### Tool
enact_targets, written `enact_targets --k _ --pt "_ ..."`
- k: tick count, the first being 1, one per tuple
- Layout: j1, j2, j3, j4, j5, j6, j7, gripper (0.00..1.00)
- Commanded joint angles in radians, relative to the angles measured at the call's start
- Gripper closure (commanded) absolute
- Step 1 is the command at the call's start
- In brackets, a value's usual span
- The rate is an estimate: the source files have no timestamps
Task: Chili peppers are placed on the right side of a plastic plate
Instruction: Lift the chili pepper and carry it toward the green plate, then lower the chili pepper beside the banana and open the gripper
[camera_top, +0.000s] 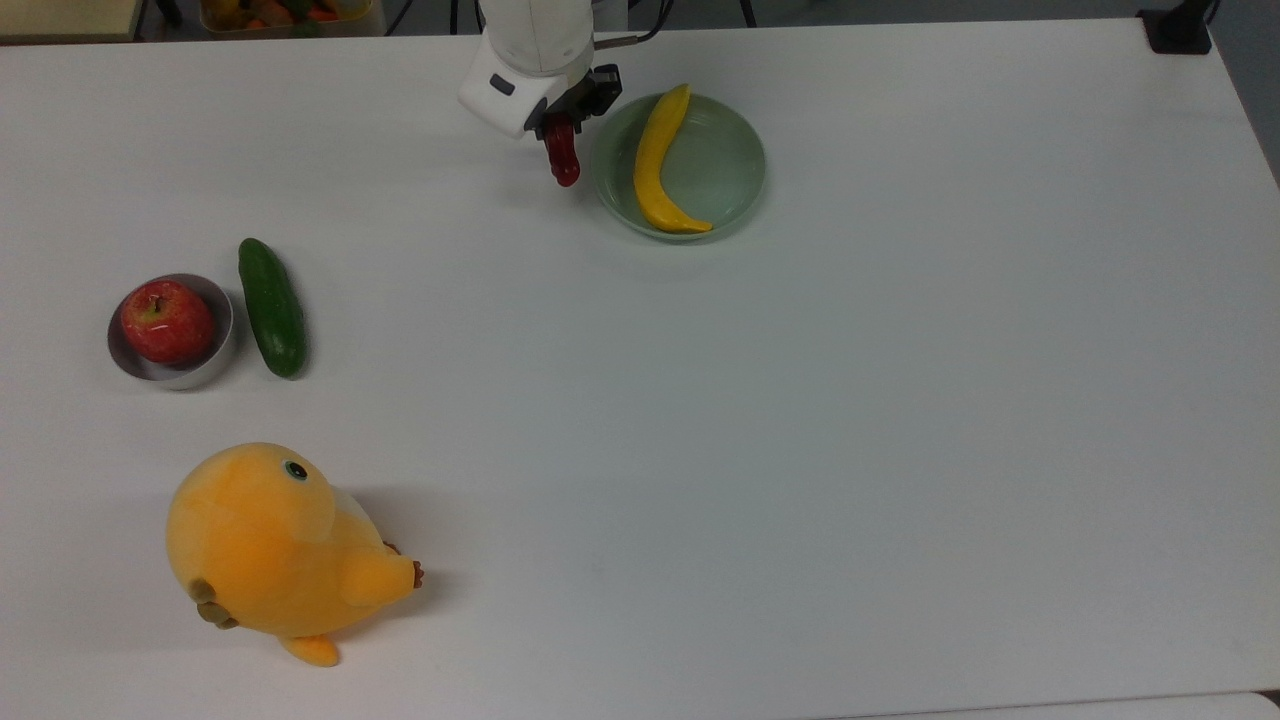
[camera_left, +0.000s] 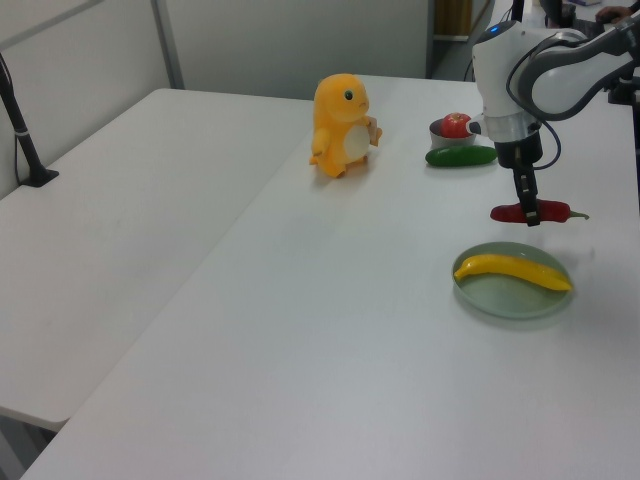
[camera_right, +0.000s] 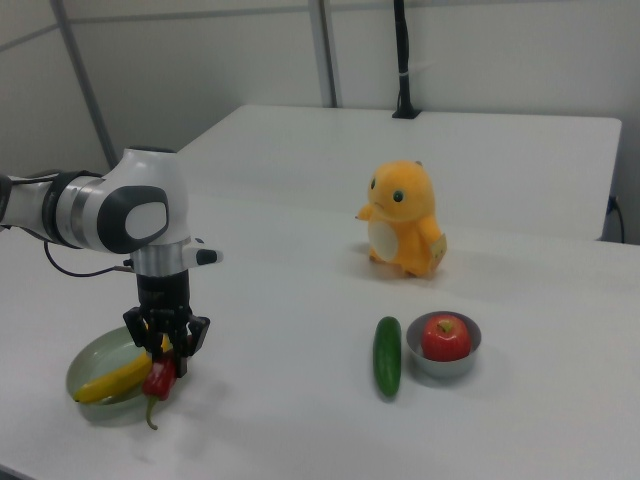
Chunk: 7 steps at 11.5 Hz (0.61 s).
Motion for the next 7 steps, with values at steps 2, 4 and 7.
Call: enact_targets --k 2,4,7 --pt "0.006 0.004 0.001 0.011 0.027 0.015 0.018 0.14" --pt "0.006 0.009 0.003 0.025 0.027 0.013 0.018 0.0" --pt "0.006 0.003 0.001 0.063 0.027 -0.003 0.019 0.0"
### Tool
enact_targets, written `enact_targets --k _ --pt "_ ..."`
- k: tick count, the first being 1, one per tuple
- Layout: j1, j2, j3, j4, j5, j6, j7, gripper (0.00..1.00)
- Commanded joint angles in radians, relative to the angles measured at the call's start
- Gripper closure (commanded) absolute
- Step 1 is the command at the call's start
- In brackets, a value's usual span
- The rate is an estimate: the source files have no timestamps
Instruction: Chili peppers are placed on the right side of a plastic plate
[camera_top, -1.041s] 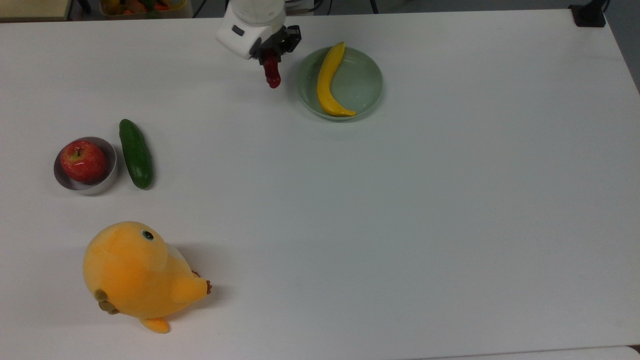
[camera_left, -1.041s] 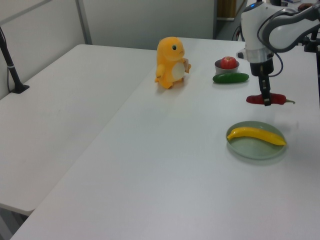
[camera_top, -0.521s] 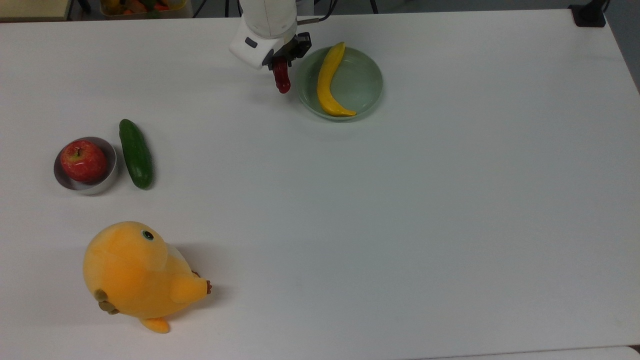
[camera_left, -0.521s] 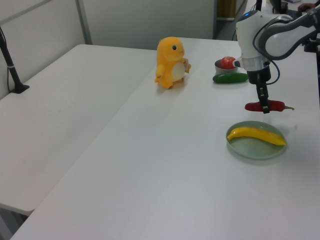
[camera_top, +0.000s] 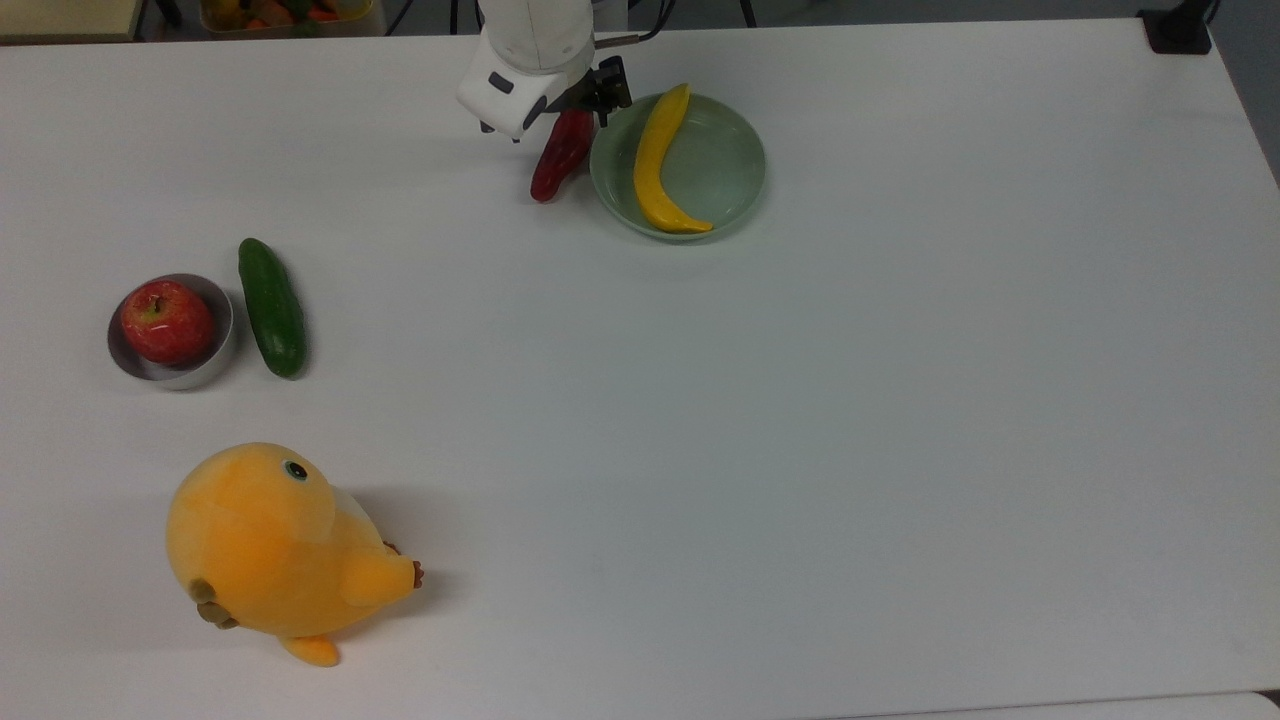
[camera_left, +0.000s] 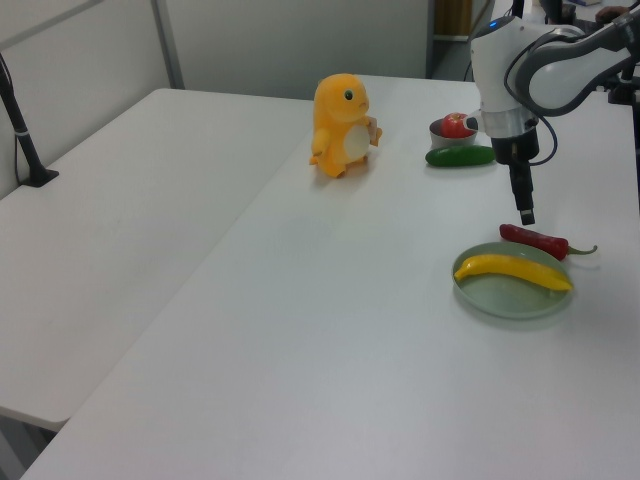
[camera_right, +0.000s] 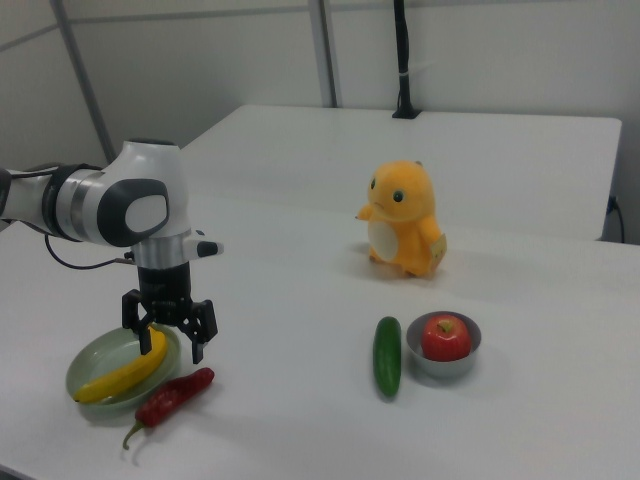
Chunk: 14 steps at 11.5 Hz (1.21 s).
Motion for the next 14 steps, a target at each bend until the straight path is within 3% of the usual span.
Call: enact_targets --k 1,5,8,12,14 --pt "0.006 -0.002 0.003 0.08 0.018 -0.02 0.029 0.0" --pt "0.006 -0.003 0.021 0.415 0.018 -0.267 0.247 0.0" --pt "0.007 -0.017 0.045 0.583 0.018 -0.368 0.374 0.0" --pt "0.029 -0.06 0.053 0.619 0.037 -0.422 0.413 0.0" --pt "0.038 -0.06 0.039 0.608 0.078 -0.393 0.346 0.0"
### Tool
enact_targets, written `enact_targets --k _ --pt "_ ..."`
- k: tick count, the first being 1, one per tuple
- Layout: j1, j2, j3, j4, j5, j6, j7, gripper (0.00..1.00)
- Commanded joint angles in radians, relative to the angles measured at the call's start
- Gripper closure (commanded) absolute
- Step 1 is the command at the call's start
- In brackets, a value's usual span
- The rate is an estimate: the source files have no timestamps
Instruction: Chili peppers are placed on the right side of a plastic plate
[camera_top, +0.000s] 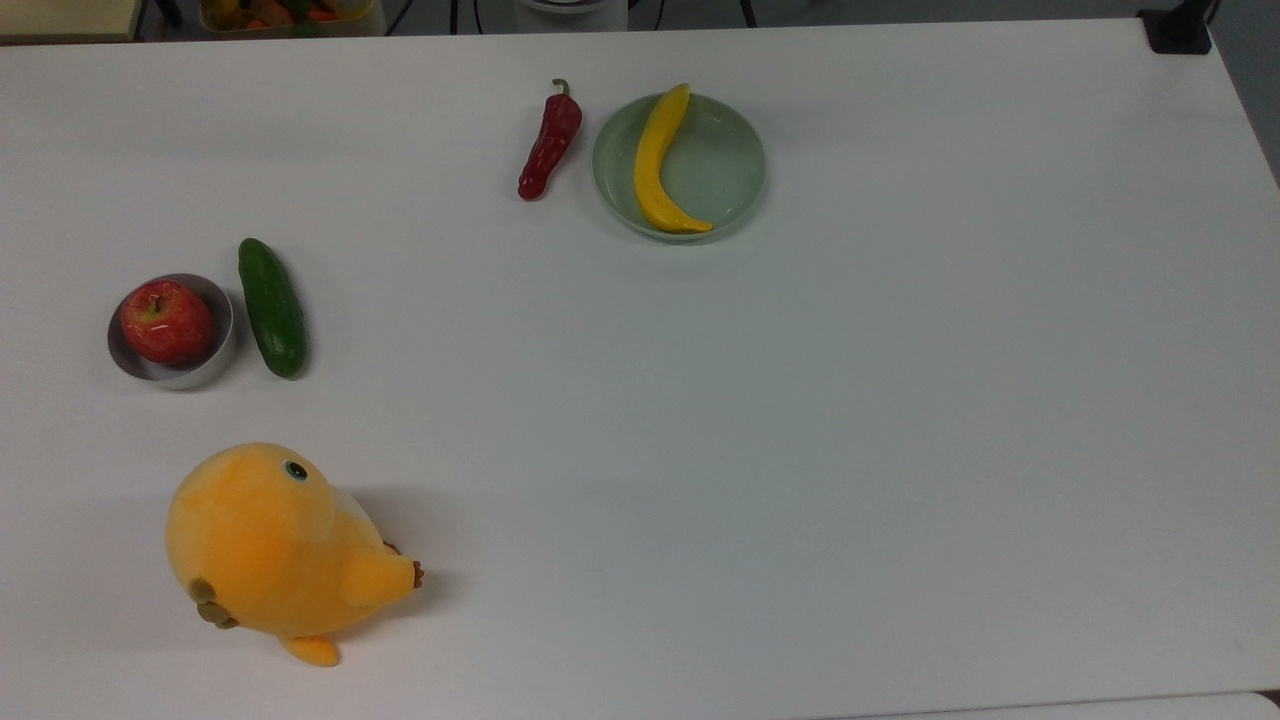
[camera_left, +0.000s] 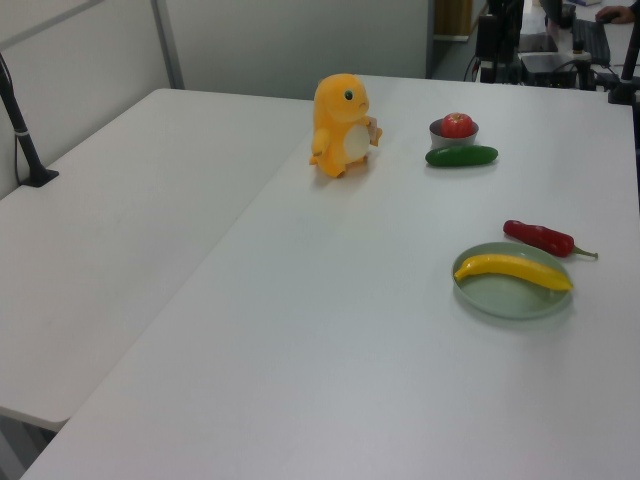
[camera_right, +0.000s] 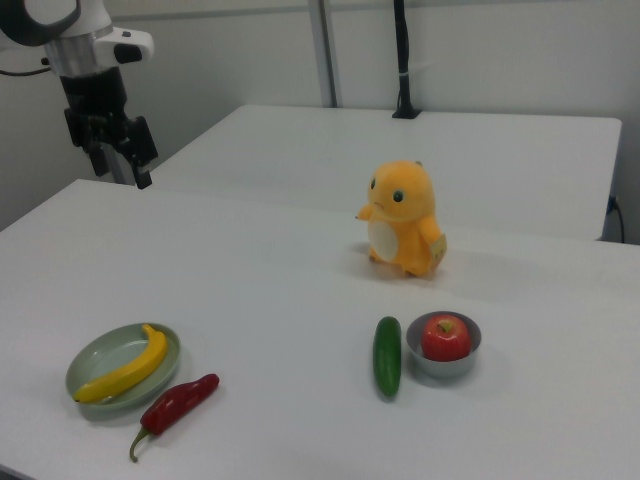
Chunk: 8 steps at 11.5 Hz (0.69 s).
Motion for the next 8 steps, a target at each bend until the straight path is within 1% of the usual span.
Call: enact_targets --k 1,4,5,8 --pt "0.033 -0.007 -0.046 -0.01 0.048 0.03 -0.117 0.0" --pt "0.085 -0.002 -0.14 -0.05 0.064 0.184 -0.292 0.0" --pt "0.096 -0.002 -0.149 -0.054 0.062 0.191 -0.305 0.0" --pt "0.099 -0.002 -0.153 -0.054 0.05 0.179 -0.297 0.0"
